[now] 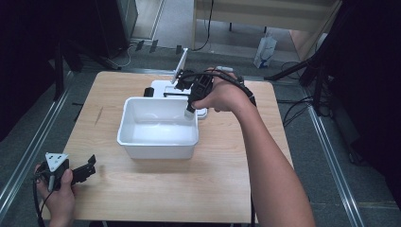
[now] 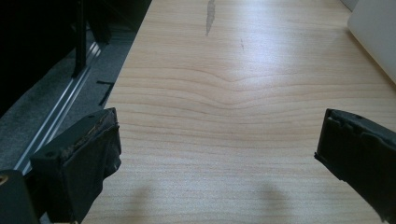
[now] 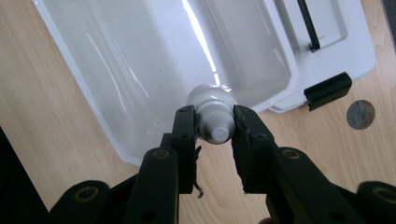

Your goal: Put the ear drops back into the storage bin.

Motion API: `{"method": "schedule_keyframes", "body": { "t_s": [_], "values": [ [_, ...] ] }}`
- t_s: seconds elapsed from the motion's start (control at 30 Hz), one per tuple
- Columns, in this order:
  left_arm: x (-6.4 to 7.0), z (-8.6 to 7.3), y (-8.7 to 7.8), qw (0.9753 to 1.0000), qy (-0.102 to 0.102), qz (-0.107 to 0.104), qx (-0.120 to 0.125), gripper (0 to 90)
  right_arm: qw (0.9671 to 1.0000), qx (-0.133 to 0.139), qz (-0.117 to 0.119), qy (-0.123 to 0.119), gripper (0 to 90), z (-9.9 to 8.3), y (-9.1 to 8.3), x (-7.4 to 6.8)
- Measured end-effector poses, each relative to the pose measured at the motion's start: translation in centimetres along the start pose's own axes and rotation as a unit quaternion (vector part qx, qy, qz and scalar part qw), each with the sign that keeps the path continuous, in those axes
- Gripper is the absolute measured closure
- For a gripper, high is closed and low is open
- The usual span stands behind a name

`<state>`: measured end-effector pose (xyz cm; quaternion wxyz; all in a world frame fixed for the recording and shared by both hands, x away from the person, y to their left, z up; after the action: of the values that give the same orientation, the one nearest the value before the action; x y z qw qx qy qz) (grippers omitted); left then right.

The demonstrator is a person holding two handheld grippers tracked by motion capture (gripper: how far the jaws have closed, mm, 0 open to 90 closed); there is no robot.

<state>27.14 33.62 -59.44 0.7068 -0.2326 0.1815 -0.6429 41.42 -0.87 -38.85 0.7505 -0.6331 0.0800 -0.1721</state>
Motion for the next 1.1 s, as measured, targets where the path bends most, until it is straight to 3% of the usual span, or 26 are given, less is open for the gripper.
{"method": "schedule_keyframes", "body": {
  "t_s": [0.4, 0.67, 1.1],
  "values": [
    [0.0, 0.0, 0.0, 1.0, -0.001, 0.0, 0.001, 0.6, 0.9997, -0.005, 0.013, -0.02, 71.9, 0.6, 2.2, -0.7],
    [0.0, 0.0, 0.0, 1.0, -0.002, 0.0, 0.002, 0.6, 0.9996, -0.011, 0.017, -0.019, 71.9, -0.3, 4.2, -0.4],
    [0.0, 0.0, 0.0, 1.0, -0.002, 0.0, 0.002, 0.6, 0.9988, -0.005, 0.016, -0.047, 71.8, -1.5, 6.8, 0.1]
  ]
}}
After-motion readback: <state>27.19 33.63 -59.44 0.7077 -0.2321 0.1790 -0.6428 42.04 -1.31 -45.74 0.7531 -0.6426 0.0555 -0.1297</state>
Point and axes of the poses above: each handheld gripper's, and its own axes: y roughly forward along the jaws, z roughly out of its top, x roughly to its right, the point moved 8 cm from there along y, roughly forward along the jaws, and after that the axes turned 2 degrees about -x, right-handed, at the moved point
